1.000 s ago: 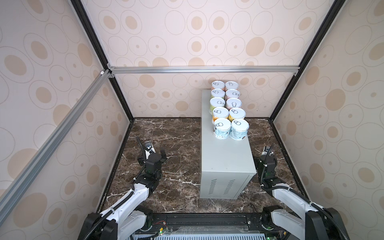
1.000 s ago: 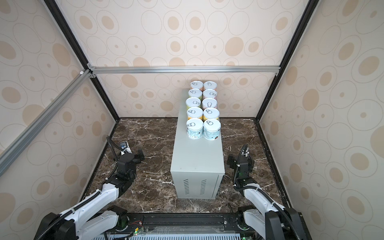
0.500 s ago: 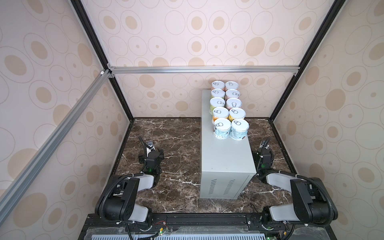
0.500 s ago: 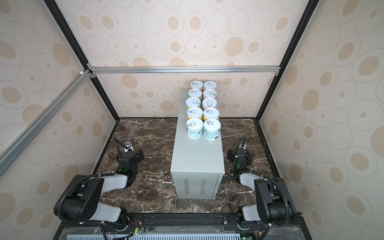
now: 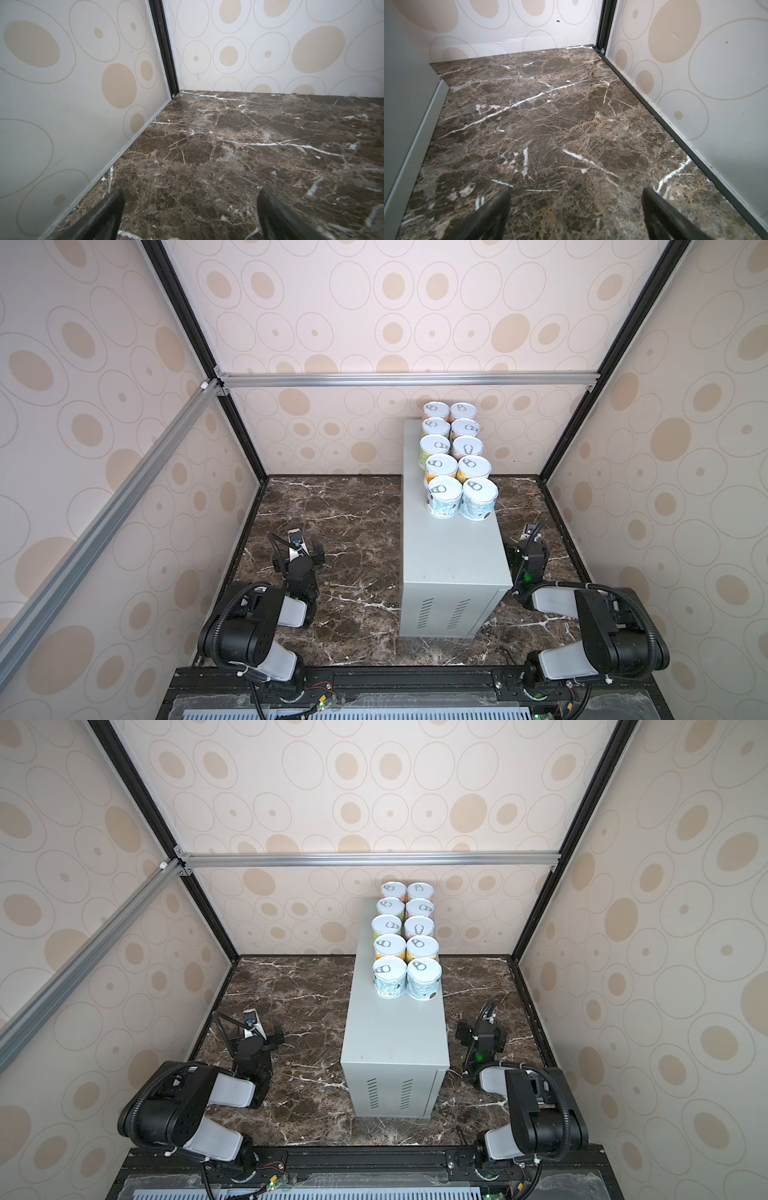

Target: Place and organize the canned foods onto the counter

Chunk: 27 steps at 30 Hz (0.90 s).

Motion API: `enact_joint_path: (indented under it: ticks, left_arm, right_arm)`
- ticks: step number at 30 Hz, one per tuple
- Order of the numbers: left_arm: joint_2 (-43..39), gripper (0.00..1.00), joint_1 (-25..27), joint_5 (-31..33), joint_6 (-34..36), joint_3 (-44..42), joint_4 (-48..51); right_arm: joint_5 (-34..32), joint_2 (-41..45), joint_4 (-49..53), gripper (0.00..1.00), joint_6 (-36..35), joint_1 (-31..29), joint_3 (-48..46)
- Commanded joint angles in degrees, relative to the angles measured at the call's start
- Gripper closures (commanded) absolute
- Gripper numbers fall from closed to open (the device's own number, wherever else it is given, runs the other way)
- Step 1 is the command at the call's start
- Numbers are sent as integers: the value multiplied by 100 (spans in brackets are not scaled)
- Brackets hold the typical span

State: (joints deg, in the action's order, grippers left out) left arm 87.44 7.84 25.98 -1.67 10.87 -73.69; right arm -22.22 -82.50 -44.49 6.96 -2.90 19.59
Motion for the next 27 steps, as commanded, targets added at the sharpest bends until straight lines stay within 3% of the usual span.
enact_joint_path:
  ticks: [1,9,11,15,21,24,27]
  left_arm:
    - [-25,1,-46,-244,202,-302,-1185]
    - [317,1,-46,-690,352,-636,-2063]
    - [518,1,-20,-701,442,-644,-2356]
    - [465,1,-18,-619,391,-485,-1988]
    - [390,1,-183,-734,189,-3,-942]
    - [353,1,-415,-1205,37,149,-560]
    - [344,1,-458,-1274,18,155,-538]
  right_arm:
    - [98,155,-961,0,-98,-9,-378]
    - [-101,-404,-3662,0,-497,-388,-1482]
    - [167,-395,-3599,1,-731,-483,-1450]
    - [731,-795,-3666,2,-974,-493,-1305]
    - [641,-841,-3378,1,-1024,-510,-1054]
    - [573,-634,-2139,1,-1006,-507,-494]
    - [362,-623,-936,1,-919,-502,94]
